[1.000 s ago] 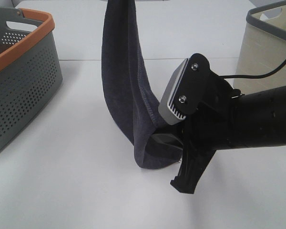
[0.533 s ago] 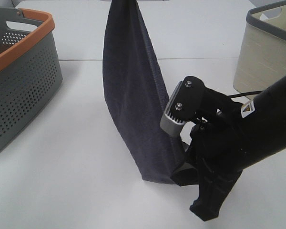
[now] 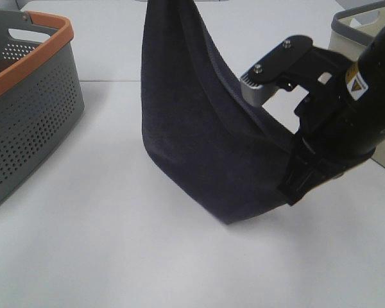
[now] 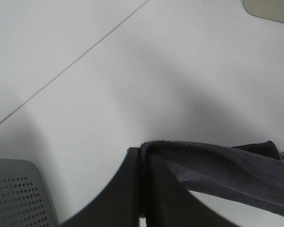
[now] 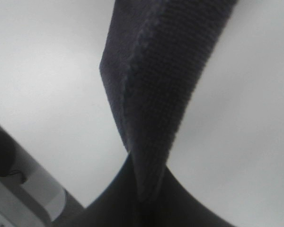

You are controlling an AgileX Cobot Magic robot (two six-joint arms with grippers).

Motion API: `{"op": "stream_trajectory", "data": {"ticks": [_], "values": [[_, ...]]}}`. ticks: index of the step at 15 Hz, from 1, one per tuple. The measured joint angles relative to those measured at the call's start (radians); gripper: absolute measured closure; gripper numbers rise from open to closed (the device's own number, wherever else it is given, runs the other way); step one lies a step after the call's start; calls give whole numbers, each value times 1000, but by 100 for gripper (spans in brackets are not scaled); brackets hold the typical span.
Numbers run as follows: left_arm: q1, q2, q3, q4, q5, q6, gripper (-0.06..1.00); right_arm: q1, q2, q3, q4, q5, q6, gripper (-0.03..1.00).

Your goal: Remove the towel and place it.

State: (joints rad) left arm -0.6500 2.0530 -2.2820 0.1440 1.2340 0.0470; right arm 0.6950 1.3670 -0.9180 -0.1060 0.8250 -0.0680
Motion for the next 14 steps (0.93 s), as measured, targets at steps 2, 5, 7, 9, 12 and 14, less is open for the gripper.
{"op": "stream_trajectory", "data": {"ticks": [2,5,7,9,12,14], "values": [[0,0,0,54,0,-29,94,0,1,-58,-130,8,12,97],[1,0,0,131,-11,-83,94,0,1,-111,-331,-15,73,97],[4,0,0,141,-70,-109,94,0,1,-120,-508,-96,163,97],[21,0,0,145,-155,-156,94,0,2,-120,-682,-174,254,97],[64,17,0,162,-251,-189,94,-72,36,-122,-914,-317,443,97],[82,36,0,172,-319,-194,94,-174,72,-146,-973,-420,521,97]]}}
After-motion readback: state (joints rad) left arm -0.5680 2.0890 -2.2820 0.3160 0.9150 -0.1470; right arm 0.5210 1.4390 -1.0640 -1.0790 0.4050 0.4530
